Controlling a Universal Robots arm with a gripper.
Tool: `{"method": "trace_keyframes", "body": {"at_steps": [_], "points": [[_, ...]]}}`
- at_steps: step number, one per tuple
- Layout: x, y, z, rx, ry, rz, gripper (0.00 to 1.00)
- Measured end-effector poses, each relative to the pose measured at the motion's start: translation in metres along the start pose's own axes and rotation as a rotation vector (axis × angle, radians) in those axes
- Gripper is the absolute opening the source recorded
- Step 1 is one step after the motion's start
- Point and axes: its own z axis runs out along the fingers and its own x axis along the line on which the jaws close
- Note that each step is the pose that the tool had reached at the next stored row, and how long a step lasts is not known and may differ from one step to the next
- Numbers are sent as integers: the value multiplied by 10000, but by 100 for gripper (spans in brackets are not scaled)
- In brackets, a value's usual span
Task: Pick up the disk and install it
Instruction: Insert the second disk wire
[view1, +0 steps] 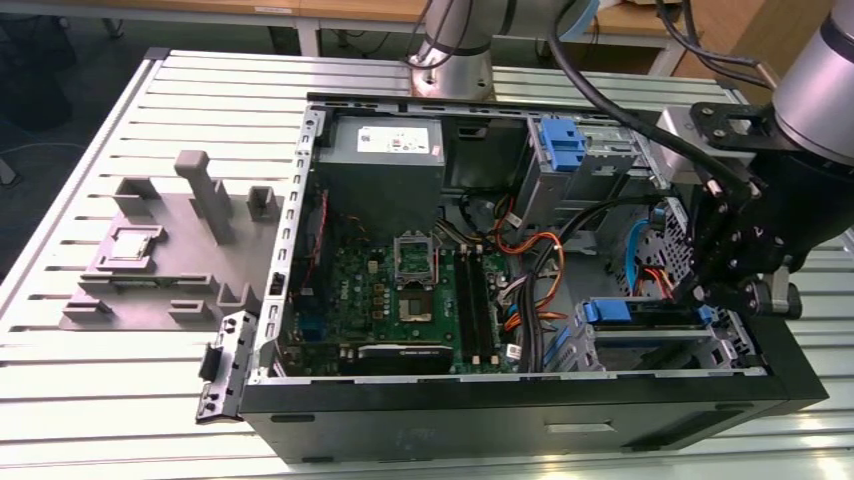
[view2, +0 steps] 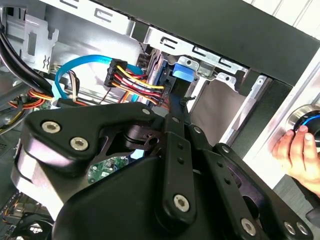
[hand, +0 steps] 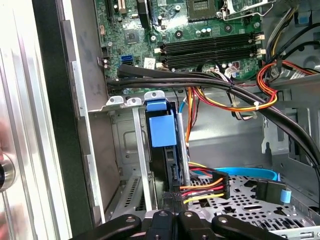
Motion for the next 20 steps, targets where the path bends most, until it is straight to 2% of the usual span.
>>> {"method": "trace_keyframes", "body": {"at_steps": [2,5,7,20], "points": [[2,13,-1,0,0,-2,10],[14,85,-6,0,1,0,10],[18,107,-7,0,1,0,10],[18,107,-19,0,3,-1,10]]}}
